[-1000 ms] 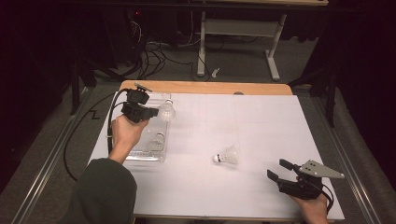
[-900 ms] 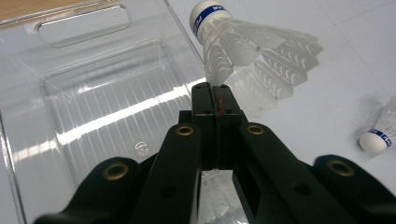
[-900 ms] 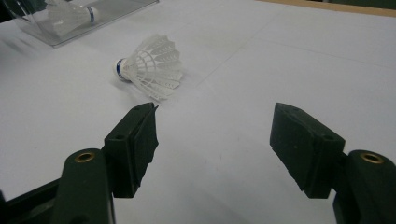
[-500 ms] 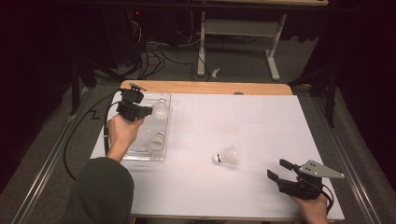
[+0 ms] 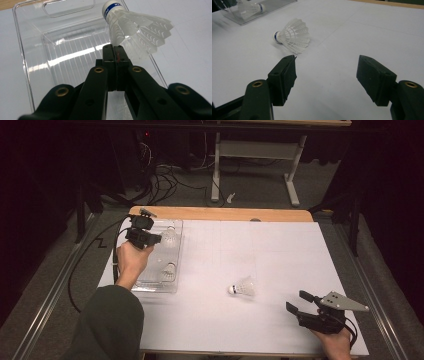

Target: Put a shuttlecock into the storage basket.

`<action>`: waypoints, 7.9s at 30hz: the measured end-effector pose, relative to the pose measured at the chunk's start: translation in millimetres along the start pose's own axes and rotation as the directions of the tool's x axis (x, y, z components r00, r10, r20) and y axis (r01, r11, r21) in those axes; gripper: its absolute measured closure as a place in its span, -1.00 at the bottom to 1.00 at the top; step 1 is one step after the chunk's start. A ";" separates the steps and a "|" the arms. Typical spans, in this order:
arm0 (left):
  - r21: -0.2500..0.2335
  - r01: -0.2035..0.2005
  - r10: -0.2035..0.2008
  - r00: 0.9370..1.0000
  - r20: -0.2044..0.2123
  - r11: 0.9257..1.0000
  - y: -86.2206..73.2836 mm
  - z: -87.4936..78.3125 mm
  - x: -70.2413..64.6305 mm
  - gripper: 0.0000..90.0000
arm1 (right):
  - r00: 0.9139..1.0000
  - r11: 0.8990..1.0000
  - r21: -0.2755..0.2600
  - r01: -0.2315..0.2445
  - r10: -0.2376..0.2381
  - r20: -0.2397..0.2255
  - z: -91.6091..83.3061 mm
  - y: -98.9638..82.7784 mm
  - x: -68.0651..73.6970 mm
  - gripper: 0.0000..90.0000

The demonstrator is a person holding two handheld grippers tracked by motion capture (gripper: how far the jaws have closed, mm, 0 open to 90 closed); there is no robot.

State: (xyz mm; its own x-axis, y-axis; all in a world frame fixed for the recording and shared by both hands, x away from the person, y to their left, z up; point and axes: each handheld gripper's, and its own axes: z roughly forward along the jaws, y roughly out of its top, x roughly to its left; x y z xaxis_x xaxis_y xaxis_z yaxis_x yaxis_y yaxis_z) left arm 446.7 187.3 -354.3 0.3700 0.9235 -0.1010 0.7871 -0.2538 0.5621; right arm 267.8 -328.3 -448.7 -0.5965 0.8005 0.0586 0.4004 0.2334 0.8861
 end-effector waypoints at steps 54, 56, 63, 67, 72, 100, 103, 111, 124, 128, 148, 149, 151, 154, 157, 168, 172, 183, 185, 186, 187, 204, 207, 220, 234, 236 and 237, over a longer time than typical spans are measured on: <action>0.016 0.022 -0.022 1.000 -0.016 1.000 -3.9 21.6 9.0 0.23 | 1.000 1.000 -0.001 0.000 0.000 -0.001 -0.2 0.0 0.2 -0.28; 0.007 0.015 -0.015 1.000 -0.019 1.000 -4.3 19.9 8.0 0.21 | 1.000 1.000 -0.001 0.000 0.000 0.000 -0.2 0.0 0.1 -0.28; -0.013 0.002 -0.002 1.000 -0.026 1.000 -6.2 15.6 2.4 0.10 | 1.000 1.000 -0.001 0.000 0.000 0.000 -0.3 0.0 0.2 -0.28; -0.025 -0.005 0.004 0.999 -0.034 1.000 -9.0 13.3 -0.4 0.00 | 1.000 1.000 -0.001 -0.002 0.002 -0.001 -0.4 0.0 0.2 -0.28; -0.050 -0.001 0.000 1.000 -0.025 0.999 -12.4 8.7 -2.2 -0.06 | 1.000 1.000 -0.001 0.000 0.000 -0.001 -0.2 0.0 0.4 -0.28; -0.094 -0.039 0.040 0.999 0.015 0.995 -29.3 -7.9 -18.1 -0.11 | 1.000 1.000 -0.001 -0.002 0.002 0.000 -0.3 0.0 -0.1 -0.28; -0.099 -0.050 0.051 0.999 0.015 0.994 -31.0 -7.8 -20.1 -0.11 | 1.000 1.000 -0.004 -0.007 0.007 0.003 -1.0 -0.2 -0.2 -0.28; -0.128 -0.056 0.060 0.998 0.028 0.990 -36.3 -14.0 -22.6 -0.12 | 1.000 1.000 -0.004 -0.006 0.006 0.002 -1.2 -0.2 0.0 -0.28; -0.167 -0.046 0.055 0.997 0.047 0.985 -51.3 -21.3 -23.0 -0.12 | 1.000 1.000 -0.005 -0.004 0.005 0.001 -1.1 -0.1 -0.2 -0.28; -0.190 -0.058 0.069 0.996 0.050 0.980 -56.0 -23.6 -24.8 -0.13 | 1.000 1.000 -0.005 -0.007 0.007 0.002 -1.1 -0.1 0.0 -0.28; -0.272 -0.084 0.108 0.992 0.072 0.958 -78.7 -33.3 -32.4 -0.12 | 1.000 1.000 -0.004 -0.005 0.005 0.001 -0.7 0.0 0.2 -0.28; -0.274 -0.086 0.110 0.991 0.074 0.958 -79.6 -33.7 -32.6 -0.12 | 1.000 1.000 -0.004 -0.005 0.005 0.001 -0.7 0.0 0.2 -0.28; -0.278 -0.087 0.111 0.991 0.074 0.957 -81.2 -34.5 -33.3 -0.12 | 1.000 1.000 -0.003 -0.004 0.004 0.001 -0.7 -0.1 0.2 -0.28; -0.283 -0.087 0.113 0.991 0.078 0.955 -83.6 -35.3 -34.0 -0.12 | 1.000 1.000 -0.003 -0.007 0.007 0.001 -0.6 -0.1 0.3 -0.28; -0.285 -0.086 0.113 0.990 0.081 0.955 -85.9 -35.3 -34.6 -0.12 | 1.000 1.000 -0.003 -0.008 0.008 0.001 -0.6 -0.1 0.3 -0.28; -0.299 -0.079 0.112 0.989 0.094 0.951 -93.6 -36.2 -35.8 -0.12 | 1.000 1.000 -0.003 -0.007 0.007 0.001 -0.6 -0.2 0.1 -0.28; -0.301 -0.079 0.112 0.989 0.095 0.950 -96.0 -36.6 -35.9 -0.12 | 1.000 1.000 -0.003 -0.007 0.007 0.001 -0.6 -0.2 0.1 -0.28; -0.312 -0.068 0.105 0.989 0.103 0.948 -104.6 -36.9 -35.8 -0.13 | 1.000 1.000 -0.002 -0.005 0.005 0.000 -0.4 -0.2 0.1 -0.28; -0.312 -0.064 0.102 0.989 0.106 0.948 -106.4 -36.7 -35.5 -0.13 | 1.000 1.000 -0.002 -0.005 0.005 0.000 -0.4 -0.2 0.1 -0.28; -0.312 -0.064 0.102 0.989 0.106 0.948 -106.9 -36.5 -35.2 -0.14 | 1.000 1.000 -0.002 -0.005 0.005 0.000 -0.4 -0.1 0.2 -0.28; -0.311 -0.065 0.102 0.989 0.104 0.948 -107.5 -36.4 -35.0 -0.13 | 1.000 1.000 -0.002 -0.004 0.004 0.000 -0.5 -0.2 0.3 -0.28; -0.324 -0.074 0.112 0.988 0.101 0.943 -117.4 -40.0 -37.0 -0.14 | 1.000 1.000 -0.003 -0.005 0.005 -0.001 -0.7 -0.1 0.4 -0.28; -0.329 -0.075 0.113 0.989 0.098 0.941 -119.4 -40.8 -37.3 -0.14 | 1.000 1.000 -0.002 -0.005 0.005 -0.001 -0.7 -0.1 0.5 -0.28; -0.342 -0.081 0.120 0.988 0.093 0.936 -129.6 -44.7 -37.3 -0.14 | 1.000 1.000 -0.003 -0.001 0.001 -0.001 -0.8 -0.1 0.5 -0.28; -0.372 -0.092 0.135 0.987 0.092 0.924 -142.9 -48.0 -40.3 -0.15 | 1.000 1.000 -0.002 -0.008 0.008 0.003 0.0 -0.1 -0.1 -0.28; -0.376 -0.087 0.133 0.986 0.099 0.922 -144.1 -47.5 -40.4 -0.15 | 1.000 1.000 -0.001 -0.010 0.010 0.003 0.4 -0.1 0.0 -0.28; -0.378 -0.086 0.133 0.986 0.102 0.922 -145.1 -47.0 -40.4 -0.15 | 1.000 1.000 0.001 -0.009 0.009 0.002 0.7 0.0 0.3 -0.28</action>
State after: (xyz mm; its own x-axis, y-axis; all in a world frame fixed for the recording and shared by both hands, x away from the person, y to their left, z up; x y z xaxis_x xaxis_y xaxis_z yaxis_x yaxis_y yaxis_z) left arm 294.3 200.3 -393.2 0.5198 0.8474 -0.1081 0.5074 -0.2045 0.8371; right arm 268.1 -327.6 -449.0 -0.5915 0.8036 0.0655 0.4062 0.2268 0.8852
